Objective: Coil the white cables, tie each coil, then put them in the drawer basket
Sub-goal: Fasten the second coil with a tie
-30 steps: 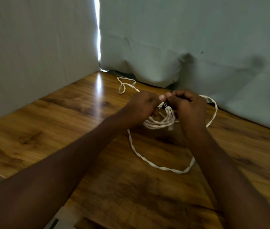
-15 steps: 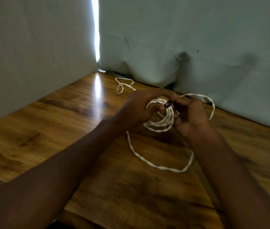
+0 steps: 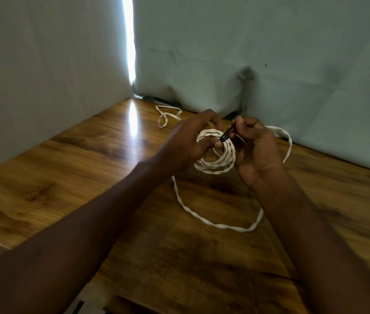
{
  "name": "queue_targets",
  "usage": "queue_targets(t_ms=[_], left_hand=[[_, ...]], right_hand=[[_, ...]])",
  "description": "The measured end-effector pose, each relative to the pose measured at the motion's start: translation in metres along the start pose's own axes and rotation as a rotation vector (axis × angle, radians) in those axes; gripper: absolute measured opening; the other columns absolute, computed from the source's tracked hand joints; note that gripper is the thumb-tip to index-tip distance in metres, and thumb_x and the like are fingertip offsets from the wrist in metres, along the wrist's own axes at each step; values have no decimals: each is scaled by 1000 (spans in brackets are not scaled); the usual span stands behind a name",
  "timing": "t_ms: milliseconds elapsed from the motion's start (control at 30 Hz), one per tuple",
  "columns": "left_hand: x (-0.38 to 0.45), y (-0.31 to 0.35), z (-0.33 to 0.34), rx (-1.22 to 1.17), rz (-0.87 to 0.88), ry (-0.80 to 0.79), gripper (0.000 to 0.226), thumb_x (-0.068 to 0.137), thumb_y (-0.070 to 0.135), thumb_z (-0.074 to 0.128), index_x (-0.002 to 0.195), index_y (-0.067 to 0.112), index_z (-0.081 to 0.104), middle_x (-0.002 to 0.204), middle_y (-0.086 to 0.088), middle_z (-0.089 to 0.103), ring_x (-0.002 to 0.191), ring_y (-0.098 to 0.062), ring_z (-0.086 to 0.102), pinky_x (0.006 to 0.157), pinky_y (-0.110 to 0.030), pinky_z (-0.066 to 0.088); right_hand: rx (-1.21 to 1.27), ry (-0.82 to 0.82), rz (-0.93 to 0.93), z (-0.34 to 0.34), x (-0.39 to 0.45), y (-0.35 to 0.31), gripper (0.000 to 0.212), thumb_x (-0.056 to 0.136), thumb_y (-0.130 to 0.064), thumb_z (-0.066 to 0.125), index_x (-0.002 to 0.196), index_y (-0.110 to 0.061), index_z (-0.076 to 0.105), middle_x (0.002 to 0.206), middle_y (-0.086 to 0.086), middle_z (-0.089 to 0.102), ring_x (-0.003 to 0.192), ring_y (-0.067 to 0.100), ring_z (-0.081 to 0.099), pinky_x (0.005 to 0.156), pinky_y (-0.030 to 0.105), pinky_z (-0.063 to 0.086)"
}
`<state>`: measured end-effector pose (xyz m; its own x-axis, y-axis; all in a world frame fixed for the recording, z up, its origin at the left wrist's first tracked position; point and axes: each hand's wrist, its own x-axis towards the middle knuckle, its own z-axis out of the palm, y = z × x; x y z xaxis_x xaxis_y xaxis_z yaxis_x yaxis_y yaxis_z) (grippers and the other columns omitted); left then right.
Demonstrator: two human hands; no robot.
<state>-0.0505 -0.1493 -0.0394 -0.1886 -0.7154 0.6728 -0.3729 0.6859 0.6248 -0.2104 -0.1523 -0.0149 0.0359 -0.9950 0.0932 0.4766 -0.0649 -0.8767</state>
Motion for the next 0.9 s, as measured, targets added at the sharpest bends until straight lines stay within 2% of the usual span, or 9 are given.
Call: queue_targets(t_ms=[133, 267, 333, 400, 500, 567, 700, 800, 900], left_hand=[[0, 0, -1, 22, -10, 26, 24, 86, 8, 79, 104, 7, 63, 71, 2, 69, 62, -4, 63, 59, -30, 51], [0, -1, -2, 76, -1, 50, 25, 84, 12, 81, 103, 9, 65, 74, 1, 71, 66, -9, 66, 62, -37, 54], [-2, 0, -2, 126, 36, 41, 28, 84, 17, 82, 104, 10, 65, 75, 4, 71, 69, -8, 67, 65, -35, 53], [-4, 3, -1, 165, 94, 16, 31, 86, 19, 81, 112, 12, 66, 78, 9, 70, 71, -3, 66, 67, -25, 52], [-4, 4, 0, 205, 198, -11, 35, 91, 14, 75, 126, 16, 70, 106, 6, 77, 96, -5, 72, 85, -29, 55], [-2, 1, 1, 189, 232, 18, 31, 92, 9, 73, 123, 14, 74, 113, 4, 77, 105, -7, 72, 89, -33, 56], [-1, -6, 3, 246, 207, 119, 19, 92, 10, 71, 110, 12, 76, 102, 5, 77, 94, -6, 70, 84, -29, 54], [2, -14, 0, 245, 65, 193, 15, 91, 10, 67, 103, 14, 74, 88, 16, 68, 81, 2, 63, 76, -23, 49], [3, -21, -3, 245, -40, 170, 12, 92, 14, 62, 98, 21, 69, 78, 17, 63, 74, 3, 58, 69, -21, 43]], right_hand=[[32, 0, 3, 1, 0, 1, 17, 97, -2, 59, 83, -11, 61, 70, 1, 61, 65, 14, 58, 64, 29, 56], [-31, 1, 2, -2, 2, 2, 16, 98, -5, 60, 84, -12, 63, 68, 0, 63, 65, 13, 61, 61, 29, 57], [-96, 30, 42, -5, 3, 4, 12, 97, -9, 64, 86, -14, 67, 74, 1, 66, 74, 16, 64, 71, 34, 58], [-146, 75, 95, -7, 5, 6, 11, 94, -9, 65, 87, -13, 72, 83, 6, 71, 84, 22, 67, 82, 41, 59], [-119, 101, 142, -11, 9, 7, 20, 88, 0, 56, 81, -7, 73, 82, 8, 74, 83, 26, 68, 82, 40, 58], [-108, 105, 169, -11, 8, 9, 20, 86, -1, 54, 81, -6, 73, 82, 8, 75, 82, 26, 69, 87, 41, 56], [-267, 109, 236, -9, 8, 12, 14, 93, -19, 65, 95, -10, 75, 86, 4, 78, 86, 25, 72, 87, 39, 57], [-442, 130, 109, -5, 9, 12, 31, 92, -41, 73, 110, -15, 71, 99, 7, 79, 95, 31, 75, 88, 48, 60], [-702, -15, -231, 1, 0, 14, 35, 85, -25, 84, 114, -20, 65, 97, 7, 74, 83, 20, 73, 72, 37, 60]])
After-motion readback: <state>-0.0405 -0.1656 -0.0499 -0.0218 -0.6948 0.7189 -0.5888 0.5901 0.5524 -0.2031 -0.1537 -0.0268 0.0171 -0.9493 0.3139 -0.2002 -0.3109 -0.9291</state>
